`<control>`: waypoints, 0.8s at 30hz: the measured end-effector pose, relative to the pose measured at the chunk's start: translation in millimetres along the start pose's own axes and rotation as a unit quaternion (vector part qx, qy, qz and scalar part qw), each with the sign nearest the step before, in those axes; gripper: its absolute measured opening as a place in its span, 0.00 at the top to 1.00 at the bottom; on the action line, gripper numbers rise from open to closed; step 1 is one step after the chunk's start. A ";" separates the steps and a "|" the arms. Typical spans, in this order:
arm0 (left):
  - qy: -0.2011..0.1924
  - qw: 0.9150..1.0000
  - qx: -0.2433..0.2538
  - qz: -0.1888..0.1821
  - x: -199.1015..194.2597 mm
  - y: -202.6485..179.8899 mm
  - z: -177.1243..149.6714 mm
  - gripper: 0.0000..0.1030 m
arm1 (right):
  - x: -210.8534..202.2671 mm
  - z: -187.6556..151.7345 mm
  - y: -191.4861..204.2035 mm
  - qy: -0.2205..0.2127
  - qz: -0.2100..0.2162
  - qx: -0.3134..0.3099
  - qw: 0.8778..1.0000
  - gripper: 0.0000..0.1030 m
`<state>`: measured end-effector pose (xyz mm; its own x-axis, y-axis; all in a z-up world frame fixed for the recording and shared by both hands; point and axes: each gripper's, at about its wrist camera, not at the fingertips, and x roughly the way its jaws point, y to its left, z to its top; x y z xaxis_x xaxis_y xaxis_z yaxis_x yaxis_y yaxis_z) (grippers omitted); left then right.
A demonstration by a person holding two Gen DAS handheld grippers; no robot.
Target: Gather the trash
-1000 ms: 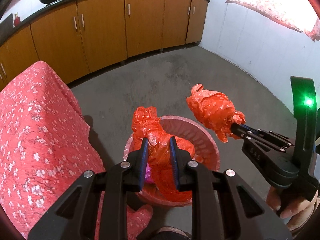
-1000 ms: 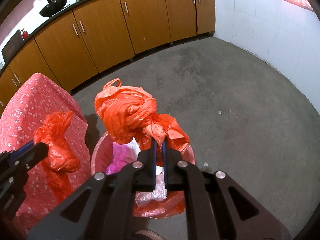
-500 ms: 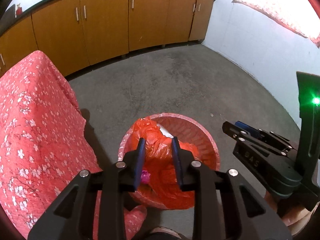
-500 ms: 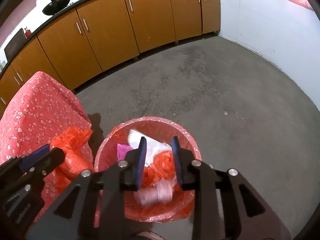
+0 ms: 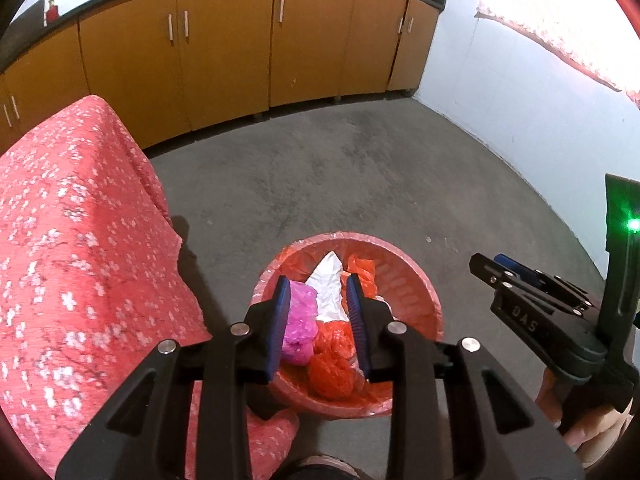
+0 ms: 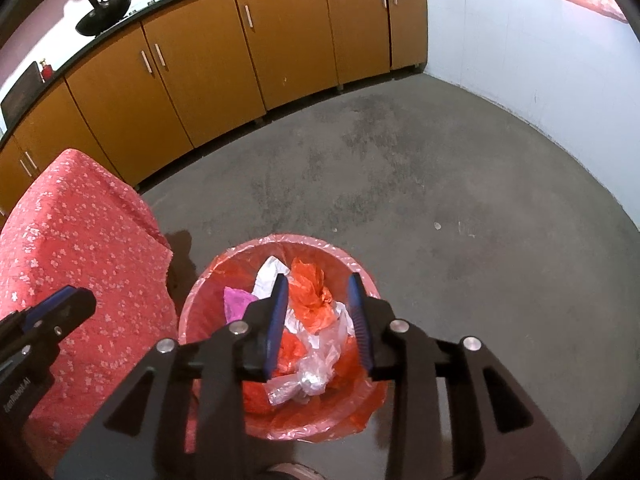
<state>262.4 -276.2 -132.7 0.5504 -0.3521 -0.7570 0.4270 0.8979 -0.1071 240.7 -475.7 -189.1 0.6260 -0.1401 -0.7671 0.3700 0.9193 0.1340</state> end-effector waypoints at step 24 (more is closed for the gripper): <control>-0.130 0.988 -0.053 0.069 -152.7 73.2 -0.6 0.37 | -155.6 3.3 60.7 -0.158 0.024 -0.071 0.985 0.26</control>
<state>209.2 -156.6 -25.3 0.7701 -0.2677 -0.5791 0.2646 0.9600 -0.0919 168.0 -399.3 -59.5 0.8312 -0.1832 -0.5250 0.2501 0.9664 0.0588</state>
